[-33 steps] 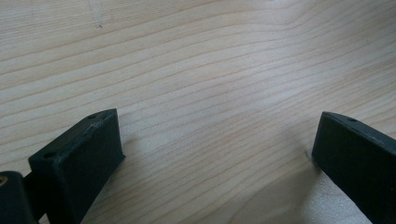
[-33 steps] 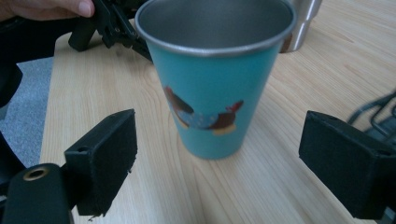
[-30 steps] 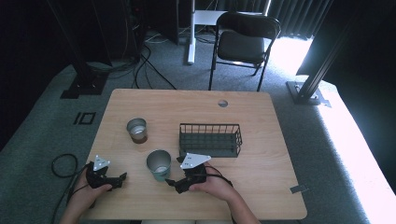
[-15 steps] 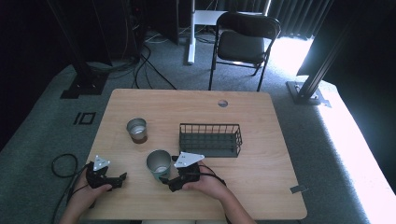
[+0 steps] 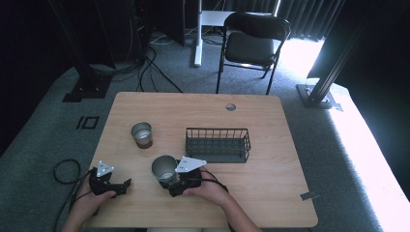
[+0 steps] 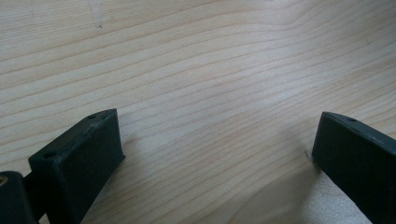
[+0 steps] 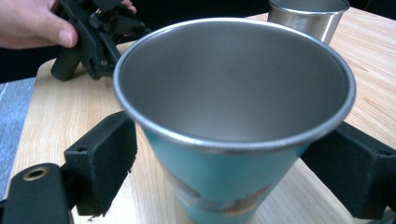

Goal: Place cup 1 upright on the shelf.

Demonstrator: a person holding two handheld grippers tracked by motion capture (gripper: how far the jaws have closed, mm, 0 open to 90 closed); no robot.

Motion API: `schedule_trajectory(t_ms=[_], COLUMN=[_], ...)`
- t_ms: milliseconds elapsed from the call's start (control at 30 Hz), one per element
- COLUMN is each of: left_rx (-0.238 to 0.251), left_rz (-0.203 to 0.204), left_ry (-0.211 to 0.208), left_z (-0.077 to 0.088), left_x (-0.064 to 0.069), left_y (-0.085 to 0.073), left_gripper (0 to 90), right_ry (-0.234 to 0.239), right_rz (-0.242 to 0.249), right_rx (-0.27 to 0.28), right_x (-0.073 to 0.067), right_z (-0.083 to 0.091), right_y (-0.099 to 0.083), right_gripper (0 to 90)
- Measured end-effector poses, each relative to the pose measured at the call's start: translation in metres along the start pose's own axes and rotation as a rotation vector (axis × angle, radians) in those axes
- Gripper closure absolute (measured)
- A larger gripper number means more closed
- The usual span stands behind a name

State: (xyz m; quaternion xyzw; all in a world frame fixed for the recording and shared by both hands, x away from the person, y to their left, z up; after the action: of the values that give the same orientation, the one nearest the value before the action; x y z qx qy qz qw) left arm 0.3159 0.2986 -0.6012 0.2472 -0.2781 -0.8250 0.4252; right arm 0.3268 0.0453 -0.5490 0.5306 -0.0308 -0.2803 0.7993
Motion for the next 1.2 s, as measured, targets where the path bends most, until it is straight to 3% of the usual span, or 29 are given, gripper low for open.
schedule_trajectory(t_ms=[267,533,867,967,1200], left_rx=[0.001,0.001,0.001,0.001,0.001], left_rz=[0.0,0.001,0.001,0.001,0.0], left_ry=[0.0,0.0,0.0,0.0,0.001], left_z=[0.0,0.0,0.0,0.0,0.0], left_x=[0.0,0.0,0.0,0.0,0.0], left_y=[0.0,0.0,0.0,0.0,0.0], left_gripper=[2.3,2.3,2.3,2.3,2.3], right_ry=[-0.012,-0.017,-0.023,-0.023,-0.028], right_rz=[-0.032,-0.02,-0.027,-0.049,-0.026], right_rx=[0.03,0.027,0.063,0.09,0.127], right_x=[0.0,-0.005,-0.009,-0.007,-0.008], right_z=[-0.006,-0.005,0.007,0.013,0.027], right_y=[0.004,0.009,0.032,0.043,0.065], right_gripper=[14.0,14.3,14.3,14.3,14.3])
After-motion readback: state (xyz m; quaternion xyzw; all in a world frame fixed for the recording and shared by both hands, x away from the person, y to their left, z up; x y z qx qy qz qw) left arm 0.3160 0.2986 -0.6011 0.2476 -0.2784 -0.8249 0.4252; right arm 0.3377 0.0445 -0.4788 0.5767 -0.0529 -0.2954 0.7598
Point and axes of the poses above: each handheld gripper's, and its own axes: z roughly backward along the jaws, y roughly out of its top, x roughly to its right, the point moved 6 cm from there along -z, roughly forward along the jaws, and after that the axes turned 14 degrees about -z, right-handed, at the moved point
